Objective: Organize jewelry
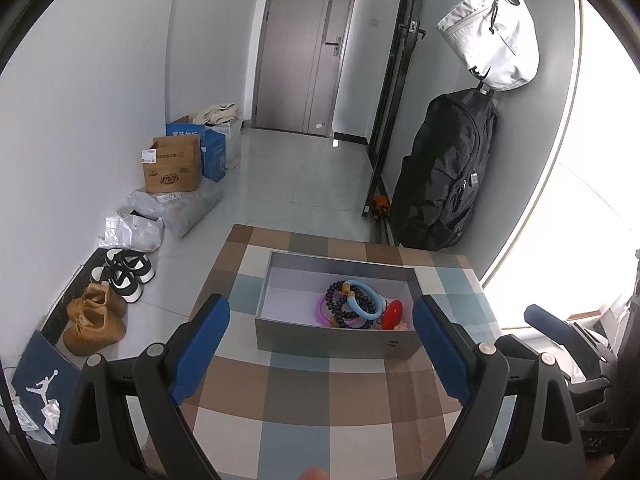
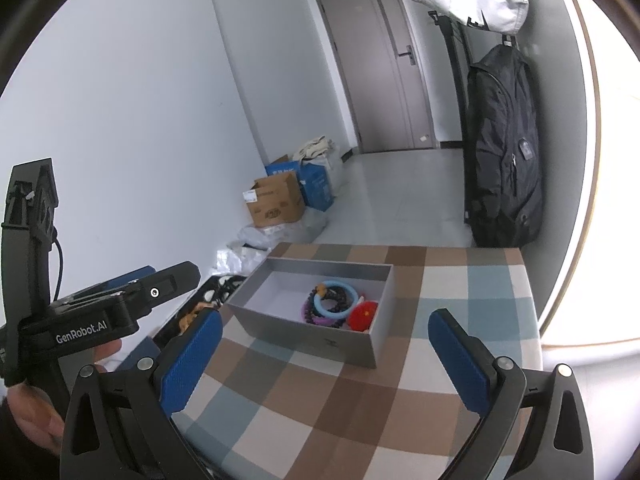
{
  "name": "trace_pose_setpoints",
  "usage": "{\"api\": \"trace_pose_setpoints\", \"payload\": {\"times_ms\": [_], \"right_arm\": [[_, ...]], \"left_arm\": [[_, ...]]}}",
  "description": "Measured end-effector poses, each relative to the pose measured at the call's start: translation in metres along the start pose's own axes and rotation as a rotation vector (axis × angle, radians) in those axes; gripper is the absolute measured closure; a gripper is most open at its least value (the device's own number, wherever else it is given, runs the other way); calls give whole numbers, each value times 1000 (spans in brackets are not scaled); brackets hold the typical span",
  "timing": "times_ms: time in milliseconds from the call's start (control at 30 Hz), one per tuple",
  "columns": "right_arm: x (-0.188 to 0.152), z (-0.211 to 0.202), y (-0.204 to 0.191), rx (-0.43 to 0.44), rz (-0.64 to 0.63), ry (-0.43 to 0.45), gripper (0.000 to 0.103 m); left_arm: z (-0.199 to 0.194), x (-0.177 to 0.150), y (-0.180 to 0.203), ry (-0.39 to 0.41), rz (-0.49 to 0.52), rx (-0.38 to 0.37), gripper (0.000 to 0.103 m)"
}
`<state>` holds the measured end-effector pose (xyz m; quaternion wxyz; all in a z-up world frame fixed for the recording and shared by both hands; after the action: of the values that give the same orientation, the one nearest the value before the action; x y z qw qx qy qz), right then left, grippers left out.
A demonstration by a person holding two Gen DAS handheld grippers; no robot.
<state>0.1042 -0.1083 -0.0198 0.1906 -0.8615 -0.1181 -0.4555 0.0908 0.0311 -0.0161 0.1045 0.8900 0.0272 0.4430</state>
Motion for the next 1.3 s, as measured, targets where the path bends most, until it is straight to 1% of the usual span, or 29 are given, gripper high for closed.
{"api": "trace_pose_setpoints", "payload": {"times_ms": [200,400,667,833,933,1300], "right_arm": [[-1,0,0,5,-1,-3,0],[-1,0,0,6,-1,-5,0],[-1,0,-2,8,-9,-8,0],[-2,1,-2,8,-8,-13,0],[-3,2,-2,8,-8,-18,0],[-5,4,-4,8,-15,-26,0]], "left_arm": [[2,-2,-3,-17,-22,-4,13],[1,-2,-1,-10,-6,1,13],[0,-3,-2,-10,-15,13,13],[-1,-3,-6,-14,-31,23,13],[1,-4,-9,-24,-46,15,13],[3,-2,-8,-26,-24,11,13]]}}
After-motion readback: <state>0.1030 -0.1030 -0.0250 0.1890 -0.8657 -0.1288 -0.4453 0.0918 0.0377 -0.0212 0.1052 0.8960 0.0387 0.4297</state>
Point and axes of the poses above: each gripper's, at about its wrist camera, not at the fingertips, and z roughly the way its jaws point, y to its right, x to its top, the point moved 9 cm from there along z, roughly the way its jaws point, and after that the axes turned 4 degrees about -x, right-handed, at the moved point
